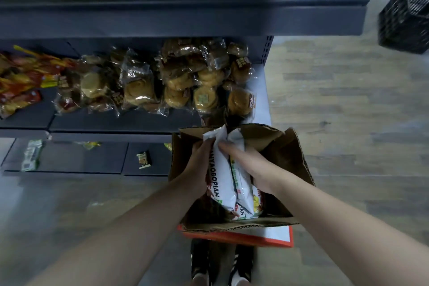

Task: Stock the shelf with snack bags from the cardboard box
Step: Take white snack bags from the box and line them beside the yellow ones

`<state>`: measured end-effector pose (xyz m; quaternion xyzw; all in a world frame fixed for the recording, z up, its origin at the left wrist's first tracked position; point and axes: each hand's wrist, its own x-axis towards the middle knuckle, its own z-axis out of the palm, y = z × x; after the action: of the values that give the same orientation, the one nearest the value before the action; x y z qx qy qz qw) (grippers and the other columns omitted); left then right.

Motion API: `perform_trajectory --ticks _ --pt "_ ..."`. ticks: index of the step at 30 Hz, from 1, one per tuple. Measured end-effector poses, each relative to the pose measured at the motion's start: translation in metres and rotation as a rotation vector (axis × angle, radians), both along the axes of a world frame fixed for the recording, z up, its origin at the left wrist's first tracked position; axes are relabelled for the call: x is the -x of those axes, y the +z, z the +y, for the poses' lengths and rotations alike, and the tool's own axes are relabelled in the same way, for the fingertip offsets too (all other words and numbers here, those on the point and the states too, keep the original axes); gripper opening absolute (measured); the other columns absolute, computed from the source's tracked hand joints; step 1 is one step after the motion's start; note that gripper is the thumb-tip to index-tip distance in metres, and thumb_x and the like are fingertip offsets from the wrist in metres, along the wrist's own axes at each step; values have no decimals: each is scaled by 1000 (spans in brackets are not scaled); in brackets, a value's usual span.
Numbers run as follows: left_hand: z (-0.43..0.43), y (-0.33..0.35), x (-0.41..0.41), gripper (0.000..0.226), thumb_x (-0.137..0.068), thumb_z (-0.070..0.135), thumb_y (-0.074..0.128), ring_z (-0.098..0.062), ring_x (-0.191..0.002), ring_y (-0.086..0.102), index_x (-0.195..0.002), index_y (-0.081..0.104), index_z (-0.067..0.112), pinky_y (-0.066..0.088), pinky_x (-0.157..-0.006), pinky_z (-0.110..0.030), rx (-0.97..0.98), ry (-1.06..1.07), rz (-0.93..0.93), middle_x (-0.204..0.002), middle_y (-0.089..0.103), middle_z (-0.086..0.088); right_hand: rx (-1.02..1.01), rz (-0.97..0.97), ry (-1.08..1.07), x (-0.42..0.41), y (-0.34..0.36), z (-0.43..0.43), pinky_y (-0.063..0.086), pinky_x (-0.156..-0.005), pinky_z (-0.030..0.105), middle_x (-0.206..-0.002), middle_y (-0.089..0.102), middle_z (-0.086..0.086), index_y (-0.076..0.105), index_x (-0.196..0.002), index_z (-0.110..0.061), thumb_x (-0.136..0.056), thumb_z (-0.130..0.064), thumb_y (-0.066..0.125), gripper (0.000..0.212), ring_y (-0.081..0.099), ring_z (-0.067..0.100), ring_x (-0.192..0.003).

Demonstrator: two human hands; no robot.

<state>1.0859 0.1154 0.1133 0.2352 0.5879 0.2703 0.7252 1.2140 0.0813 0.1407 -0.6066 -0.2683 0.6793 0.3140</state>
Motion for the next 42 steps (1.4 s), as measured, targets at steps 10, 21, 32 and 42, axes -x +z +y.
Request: perform_trajectory --ticks 10,21,32,42 --pt "4 130 36 40 -85 29 66 -32 -105 64 -121 61 12 48 -97 -46 -241 -107 -95 -115 67 -16 -249 20 14 8 119 -12 54 -90 35 -104 73 -3 66 -105 -28 -91 -38 60 18 68 16 -100" --pt "-4 258 33 23 -89 29 62 -27 -89 70 -105 64 12 54 -82 -38 -525 24 -63 -98 72 -12 -571 -84 -101 26 217 -13 57 -79 30 -103 74 0 64 -114 -19 -90 -25 64 24 71 15 -95" --pt "5 327 14 24 -94 30 54 -15 -66 67 -76 63 17 55 -64 -26 -775 129 54 -71 70 -2 -374 89 -52 -10 280 8 56 -77 35 -99 75 12 65 -116 -13 -88 -40 60 39 72 30 -88" --pt "13 346 16 43 -90 54 47 -15 -92 68 -112 57 18 53 -85 -29 -791 -122 236 -103 71 -3 -406 203 -128 -15 307 45 52 -88 42 -107 73 13 62 -121 -16 -85 -44 62 46 69 31 -100"
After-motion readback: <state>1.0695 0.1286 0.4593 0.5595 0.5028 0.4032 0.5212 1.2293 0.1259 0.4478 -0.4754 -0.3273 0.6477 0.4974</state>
